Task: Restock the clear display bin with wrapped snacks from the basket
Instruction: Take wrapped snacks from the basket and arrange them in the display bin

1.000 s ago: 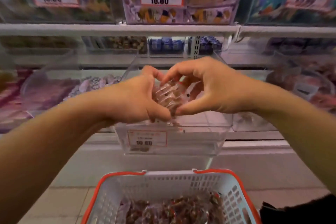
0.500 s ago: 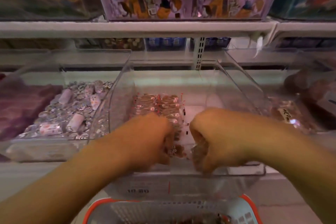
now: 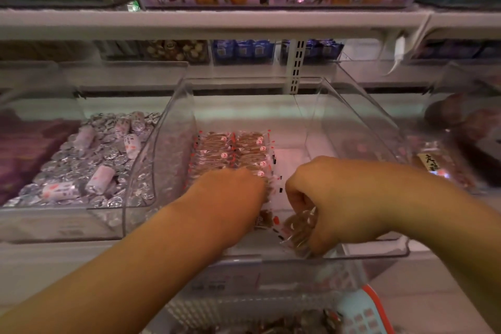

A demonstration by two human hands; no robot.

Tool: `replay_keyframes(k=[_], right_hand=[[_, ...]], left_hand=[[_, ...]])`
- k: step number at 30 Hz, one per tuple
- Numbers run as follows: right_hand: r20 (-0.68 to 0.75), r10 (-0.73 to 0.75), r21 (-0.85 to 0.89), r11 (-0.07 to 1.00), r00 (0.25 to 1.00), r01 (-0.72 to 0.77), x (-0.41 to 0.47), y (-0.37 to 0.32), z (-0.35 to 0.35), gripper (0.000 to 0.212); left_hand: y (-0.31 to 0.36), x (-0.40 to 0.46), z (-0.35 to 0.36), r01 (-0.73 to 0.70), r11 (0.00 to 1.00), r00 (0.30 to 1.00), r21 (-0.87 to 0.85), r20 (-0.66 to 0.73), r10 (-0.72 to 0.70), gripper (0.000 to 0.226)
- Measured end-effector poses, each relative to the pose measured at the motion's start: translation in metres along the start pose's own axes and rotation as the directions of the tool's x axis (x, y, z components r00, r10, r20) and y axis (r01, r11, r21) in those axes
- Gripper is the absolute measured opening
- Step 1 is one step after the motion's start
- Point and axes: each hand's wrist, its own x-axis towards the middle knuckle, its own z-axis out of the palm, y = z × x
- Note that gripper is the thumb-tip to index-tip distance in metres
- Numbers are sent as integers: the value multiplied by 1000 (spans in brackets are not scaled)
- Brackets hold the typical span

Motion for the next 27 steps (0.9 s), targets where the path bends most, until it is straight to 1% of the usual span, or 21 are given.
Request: replay_keyframes(k=[5,8,9,11,13,16,18,20,24,27], right_hand=[[17,-65,-1,998,998,65,2,-1,5,35],[-11,-70,34,997,997,70,4,-1,7,31],[-35,-68,52,996,997,70,5,-1,7,29],[-88,-45,97,994,995,53,5,-1,7,31],[-118,-17,118,993,993,31,5,-1,7,29],[-85,21,112,994,996,-12,5,0,8,28],[-59,59,75,996,997,-55,8,0,10,27],[-56,97,43,995,994,-95,12,0,14,25],[-58,120,64,991,991,-116,19,-9,18,27],[-153,120,150,984,981,-97,25,-17,20,26]], left_hand=[[-1,-2,1,-20,1000,1000,18,-1,20,25],[0,-2,-3,11,999,998,46,64,-14,37],[0,-2,-4,12,998,998,61,55,-16,34],[0,-1,-3,3,997,1000,79,22,-5,22],[-1,-3,-1,-23,996,1000,89,12,22,16],[-4,-4,0,-47,993,999,108,19,45,14],[-4,-4,-1,-45,990,999,136,29,42,13],[-3,-4,-4,-28,989,999,143,32,23,16],[-4,-2,-5,30,986,998,166,-54,-21,20],[-5,0,-2,102,992,992,73,-76,-97,28]])
